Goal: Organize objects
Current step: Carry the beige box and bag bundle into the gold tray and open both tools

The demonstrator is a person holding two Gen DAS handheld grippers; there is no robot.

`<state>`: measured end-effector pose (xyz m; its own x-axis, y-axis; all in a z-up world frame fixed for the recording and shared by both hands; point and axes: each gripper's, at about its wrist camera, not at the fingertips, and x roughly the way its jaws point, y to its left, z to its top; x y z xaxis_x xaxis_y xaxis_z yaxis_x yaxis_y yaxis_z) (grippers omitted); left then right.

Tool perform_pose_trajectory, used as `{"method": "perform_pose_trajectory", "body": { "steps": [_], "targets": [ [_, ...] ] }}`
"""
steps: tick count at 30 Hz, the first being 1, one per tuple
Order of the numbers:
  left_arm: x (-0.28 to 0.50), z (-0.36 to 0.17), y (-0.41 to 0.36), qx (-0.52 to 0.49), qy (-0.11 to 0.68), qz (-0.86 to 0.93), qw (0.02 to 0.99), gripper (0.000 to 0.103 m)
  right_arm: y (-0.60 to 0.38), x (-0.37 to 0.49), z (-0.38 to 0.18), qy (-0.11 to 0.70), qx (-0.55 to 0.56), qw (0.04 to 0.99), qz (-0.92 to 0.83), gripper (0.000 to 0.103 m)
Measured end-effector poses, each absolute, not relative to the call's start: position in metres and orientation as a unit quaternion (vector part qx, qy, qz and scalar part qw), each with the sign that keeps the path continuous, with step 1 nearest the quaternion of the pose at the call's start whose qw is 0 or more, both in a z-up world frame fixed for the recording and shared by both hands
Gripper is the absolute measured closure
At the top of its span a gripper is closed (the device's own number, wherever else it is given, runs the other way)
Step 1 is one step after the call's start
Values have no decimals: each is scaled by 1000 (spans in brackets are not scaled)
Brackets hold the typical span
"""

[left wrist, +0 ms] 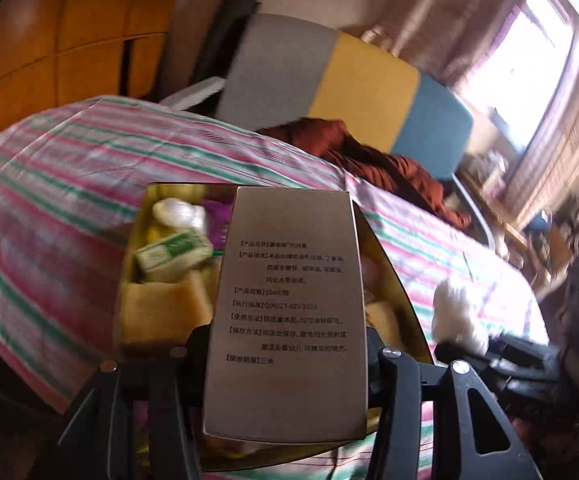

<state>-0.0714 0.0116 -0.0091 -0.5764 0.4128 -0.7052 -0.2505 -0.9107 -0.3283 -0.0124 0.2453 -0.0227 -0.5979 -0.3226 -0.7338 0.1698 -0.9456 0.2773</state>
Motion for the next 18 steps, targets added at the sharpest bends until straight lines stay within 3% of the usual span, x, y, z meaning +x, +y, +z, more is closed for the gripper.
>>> {"method": "perform_pose_trajectory", "body": {
  "steps": [4, 7, 11, 13, 15, 18],
  "targets": [
    [-74, -8, -23, -421, -133, 880, 174, 52, 223, -16, -35, -80, 440, 157, -881, 66],
    [-77, -10, -36, -425, -148, 877, 171, 52, 212, -16, -45, -73, 454, 169, -871, 60],
    [-83, -14, -35, -433, -161, 868, 180, 52, 212, -14, -52, -71, 459, 155, -872, 37],
    [-84, -17, -30, -438, -159, 865, 186, 52, 215, -11, -51, -76, 457, 155, -873, 16],
    [-84, -20, -22, -443, -156, 861, 193, 52, 216, -7, -50, -64, 449, 139, -880, 5],
    [-83, -26, -11, -454, -147, 856, 200, 52, 212, -1, -48, -29, 441, 105, -891, 0]
  ]
}}
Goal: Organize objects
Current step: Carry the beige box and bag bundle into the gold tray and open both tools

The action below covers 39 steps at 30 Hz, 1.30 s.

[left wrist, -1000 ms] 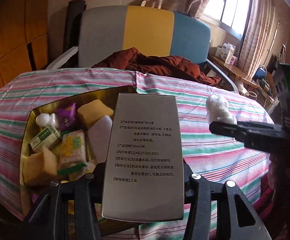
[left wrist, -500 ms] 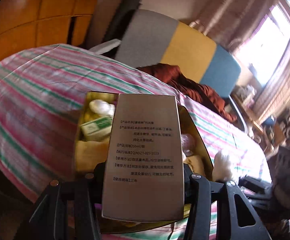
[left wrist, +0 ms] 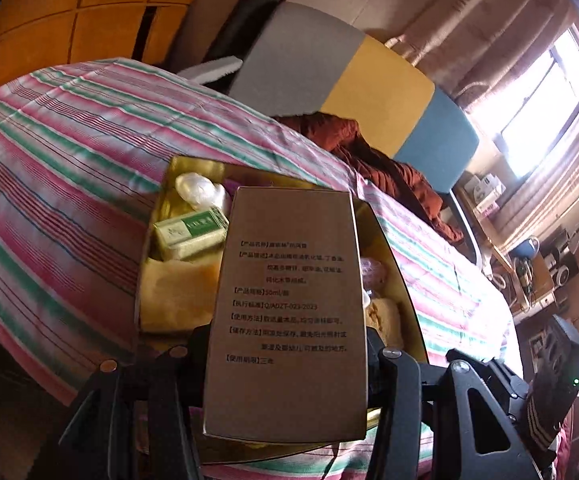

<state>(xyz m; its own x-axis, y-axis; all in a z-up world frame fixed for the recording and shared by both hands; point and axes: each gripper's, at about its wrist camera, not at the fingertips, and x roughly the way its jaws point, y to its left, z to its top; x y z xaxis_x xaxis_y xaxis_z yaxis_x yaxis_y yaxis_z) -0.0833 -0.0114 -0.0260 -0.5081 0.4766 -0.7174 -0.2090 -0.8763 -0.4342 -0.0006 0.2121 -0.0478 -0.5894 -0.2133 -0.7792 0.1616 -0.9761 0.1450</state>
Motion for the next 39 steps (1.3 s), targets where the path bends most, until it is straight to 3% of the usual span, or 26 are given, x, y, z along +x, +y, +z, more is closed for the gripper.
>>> {"method": "perform_pose_trajectory", "body": {
  "steps": [6, 10, 17, 22, 29, 39],
  "targets": [
    [-78, -28, 6, -454, -113, 861, 199, 52, 208, 6, -45, 26, 392, 29, -919, 0],
    [-84, -29, 19, -460, -109, 858, 199, 52, 216, 3, -42, -8, 386, 37, -922, 0],
    [-106, -39, 44, -492, -173, 828, 207, 52, 221, 1, -46, -25, 387, -2, -922, 1],
    [-124, -49, 56, -493, -202, 825, 188, 52, 225, 3, -52, -48, 401, 22, -915, 10],
    [-147, -74, 68, -533, -210, 801, 172, 48, 222, 5, -56, -61, 401, 43, -913, 11],
    [-116, -37, 55, -469, -108, 865, 140, 48, 217, 1, -59, -47, 404, 34, -913, 8]
  ]
}}
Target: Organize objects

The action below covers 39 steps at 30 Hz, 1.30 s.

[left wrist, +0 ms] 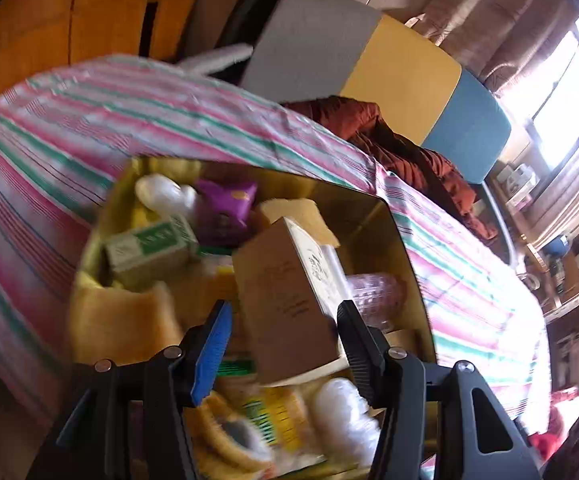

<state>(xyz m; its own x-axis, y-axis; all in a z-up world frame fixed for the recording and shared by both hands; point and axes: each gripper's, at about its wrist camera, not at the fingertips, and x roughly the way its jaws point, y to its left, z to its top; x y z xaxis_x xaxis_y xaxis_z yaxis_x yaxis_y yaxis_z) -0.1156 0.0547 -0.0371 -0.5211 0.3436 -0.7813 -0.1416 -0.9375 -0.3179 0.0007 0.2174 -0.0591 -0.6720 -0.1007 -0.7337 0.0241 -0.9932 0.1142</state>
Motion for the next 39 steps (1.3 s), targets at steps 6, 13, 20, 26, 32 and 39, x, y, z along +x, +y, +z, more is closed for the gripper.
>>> {"method": "perform_pose_trajectory", "body": {
  "steps": [6, 13, 20, 26, 32, 39],
  "targets": [
    [-91, -26, 39, -441, -58, 889, 106, 39, 212, 2, -57, -30, 397, 14, -917, 0],
    [-59, -14, 25, -410, -16, 909, 71, 39, 209, -1, -43, -21, 378, -17, -925, 0],
    [-31, -4, 20, -387, -7, 920, 59, 39, 199, 4, -36, -19, 371, -23, -928, 0],
    [-21, 4, 24, -381, 18, 924, 16, 38, 192, 12, -38, -23, 371, -20, -928, 0],
    [-13, 5, 18, -365, -3, 931, 15, 38, 190, 12, -33, -9, 355, -27, -934, 0],
    [-8, 6, 14, -338, -16, 941, 17, 39, 202, 2, -28, -35, 343, -50, -937, 0]
  ]
}}
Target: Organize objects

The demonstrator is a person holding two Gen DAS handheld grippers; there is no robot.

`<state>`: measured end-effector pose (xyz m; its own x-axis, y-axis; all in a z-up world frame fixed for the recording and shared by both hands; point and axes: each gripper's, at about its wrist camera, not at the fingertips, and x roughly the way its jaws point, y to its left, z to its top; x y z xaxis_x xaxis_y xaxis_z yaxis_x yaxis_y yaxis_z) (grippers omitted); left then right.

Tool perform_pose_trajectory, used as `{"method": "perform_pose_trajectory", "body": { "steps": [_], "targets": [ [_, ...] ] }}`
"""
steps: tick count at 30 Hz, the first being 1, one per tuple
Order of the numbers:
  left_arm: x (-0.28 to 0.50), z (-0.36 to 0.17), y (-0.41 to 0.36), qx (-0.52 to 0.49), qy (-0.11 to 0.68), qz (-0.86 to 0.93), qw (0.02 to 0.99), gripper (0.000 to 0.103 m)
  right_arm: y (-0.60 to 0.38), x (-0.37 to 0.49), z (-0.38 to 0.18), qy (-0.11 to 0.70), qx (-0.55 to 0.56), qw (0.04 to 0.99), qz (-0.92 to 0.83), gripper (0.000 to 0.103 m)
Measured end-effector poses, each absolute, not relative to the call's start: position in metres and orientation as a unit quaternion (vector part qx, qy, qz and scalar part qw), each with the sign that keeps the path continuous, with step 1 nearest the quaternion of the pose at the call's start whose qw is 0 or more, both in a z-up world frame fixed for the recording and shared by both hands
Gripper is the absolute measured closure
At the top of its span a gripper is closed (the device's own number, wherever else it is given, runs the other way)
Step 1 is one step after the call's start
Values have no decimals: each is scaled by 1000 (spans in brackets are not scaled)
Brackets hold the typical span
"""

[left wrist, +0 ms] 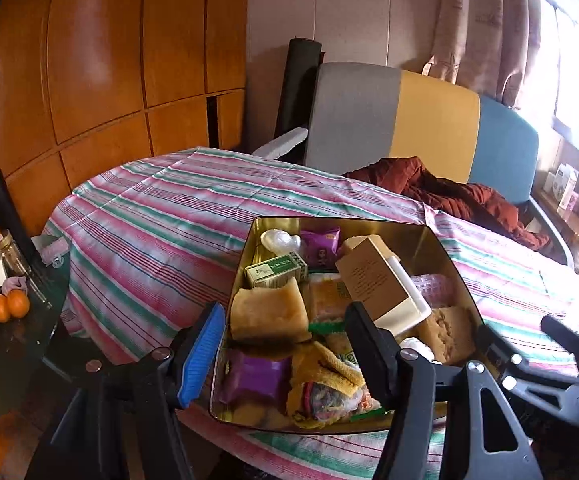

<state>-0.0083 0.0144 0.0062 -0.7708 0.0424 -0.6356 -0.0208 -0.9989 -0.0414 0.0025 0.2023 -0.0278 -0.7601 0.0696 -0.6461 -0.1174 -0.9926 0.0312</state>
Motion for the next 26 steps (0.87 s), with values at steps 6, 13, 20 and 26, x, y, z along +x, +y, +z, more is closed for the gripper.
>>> {"method": "perform_pose_trajectory", "body": {
  "steps": [6, 13, 20, 26],
  "targets": [
    [-12, 1, 17, -352, -20, 935, 31, 40, 195, 5, -41, 36, -364, 38, 930, 0],
    [-17, -6, 15, -365, -26, 930, 31, 40, 187, 3, -44, 25, -366, 31, 930, 0],
    [-16, -9, 17, -359, -6, 933, 19, 40, 184, -1, -47, 21, -374, 28, 927, 0],
    [-17, -8, 16, -358, -9, 933, 23, 40, 183, -2, -48, 18, -375, 27, 926, 0]
  ]
}}
